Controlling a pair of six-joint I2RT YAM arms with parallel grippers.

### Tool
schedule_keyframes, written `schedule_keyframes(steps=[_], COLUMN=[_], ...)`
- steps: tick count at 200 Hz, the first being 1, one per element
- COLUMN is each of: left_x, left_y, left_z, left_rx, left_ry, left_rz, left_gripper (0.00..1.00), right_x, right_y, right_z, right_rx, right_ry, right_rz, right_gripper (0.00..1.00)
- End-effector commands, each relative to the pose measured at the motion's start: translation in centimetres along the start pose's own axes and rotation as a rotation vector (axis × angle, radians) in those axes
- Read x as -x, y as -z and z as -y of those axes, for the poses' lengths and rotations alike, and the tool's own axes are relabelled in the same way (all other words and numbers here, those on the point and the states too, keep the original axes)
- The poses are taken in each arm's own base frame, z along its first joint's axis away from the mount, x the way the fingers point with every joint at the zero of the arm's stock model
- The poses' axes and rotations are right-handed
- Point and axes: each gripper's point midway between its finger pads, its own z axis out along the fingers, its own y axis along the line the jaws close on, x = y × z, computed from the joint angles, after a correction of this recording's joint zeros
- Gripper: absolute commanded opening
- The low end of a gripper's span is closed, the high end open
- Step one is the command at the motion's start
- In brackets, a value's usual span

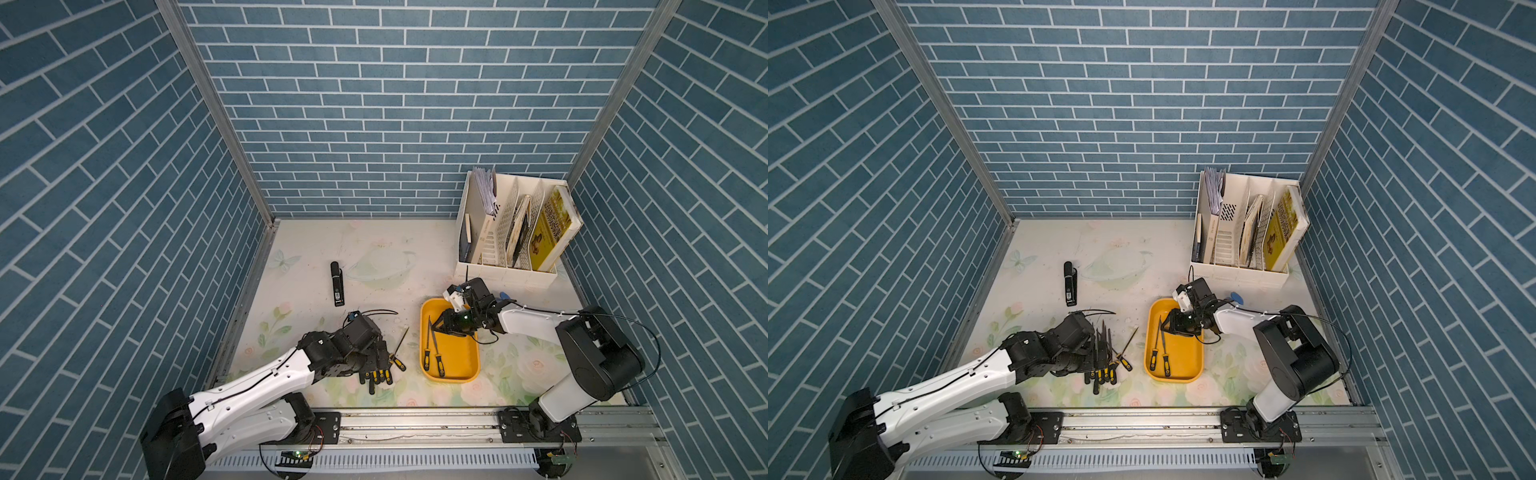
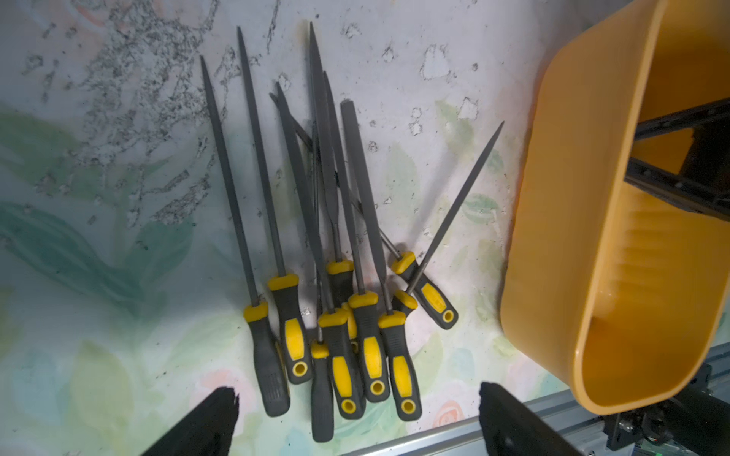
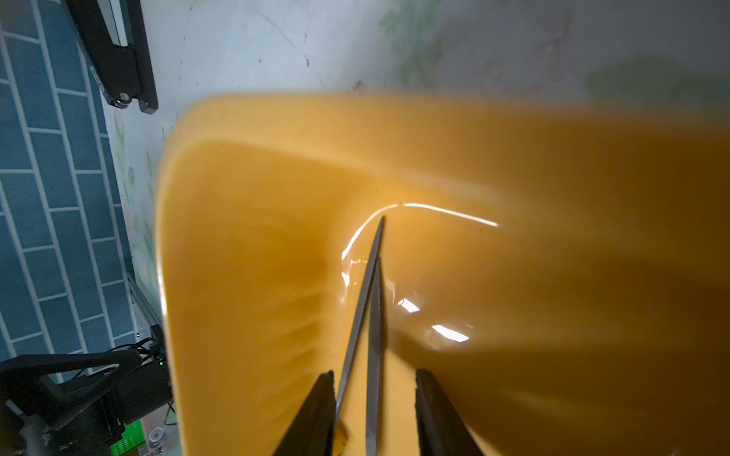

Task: Put the file tool into the storage box
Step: Place the file tool in the storage box, then pick up the file tool from the center of the board.

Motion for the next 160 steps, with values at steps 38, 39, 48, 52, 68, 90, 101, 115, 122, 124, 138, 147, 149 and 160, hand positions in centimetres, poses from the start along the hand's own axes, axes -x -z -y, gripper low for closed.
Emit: schedule_keyframes(steps=[38,39,48,52,68,90,101,115,122,124,138,147,149,160], left_x=[-2.3,-2.3,-2.6,-2.7,-2.9,-2.6,-2.2,-2.0,-2.0,-2.0,-2.3,-2.5,-2.5,-2.5], left_y=[-1.4,-1.4,-1.9,-2.1,-2.9,-2.9,-2.3,-1.5,-1.3,-1.3,-1.3,-1.5,-1.5,-1.7], left_z=[-0.6,-0.5,-0.1,0.0,-0.6,-1.8,-2.1,-2.7,-3.2,-3.3,-4.4,-4.8,-4.9,-5.3], left_rx=[0.089,0.088,0.086,0.087,0.120,0.183,0.196,0.214,0.229,0.232,0.260,0.268,0.269,0.274], left_ry=[-0.019,-0.018,-0.014,-0.009,0.016,0.049,0.064,0.092,0.099,0.101,0.112,0.122,0.124,0.134], left_rz=[-0.059,-0.060,-0.064,-0.065,-0.072,-0.045,-0.022,0.001,0.007,0.007,0.005,0.003,0.004,0.004], left_gripper=[0.93,0.93,0.86,0.84,0.74,0.71,0.71,0.71,0.71,0.70,0.67,0.64,0.63,0.59], right_x=[1.3,1.3,1.7,1.8,2.1,2.2,2.2,2.1,2.2,2.2,2.2,2.1,2.1,2.1], right_y=[2.3,2.3,2.7,2.8,3.3,3.8,4.0,4.2,4.3,4.3,4.2,4.2,4.1,4.1], right_z=[0.3,0.3,-0.1,-0.2,-0.8,-1.0,-1.2,-1.3,-1.3,-1.3,-1.4,-1.4,-1.4,-1.4], right_rx=[-0.095,-0.096,-0.096,-0.093,-0.085,-0.088,-0.089,-0.087,-0.085,-0.085,-0.080,-0.077,-0.077,-0.074], right_ry=[0.031,0.032,0.039,0.043,0.054,0.066,0.074,0.078,0.079,0.079,0.081,0.079,0.080,0.079], right_rz=[0.053,0.055,0.068,0.073,0.086,0.094,0.095,0.099,0.102,0.101,0.104,0.102,0.102,0.102], right_gripper=[0.45,0.45,0.45,0.44,0.45,0.44,0.44,0.44,0.44,0.44,0.43,0.43,0.43,0.43])
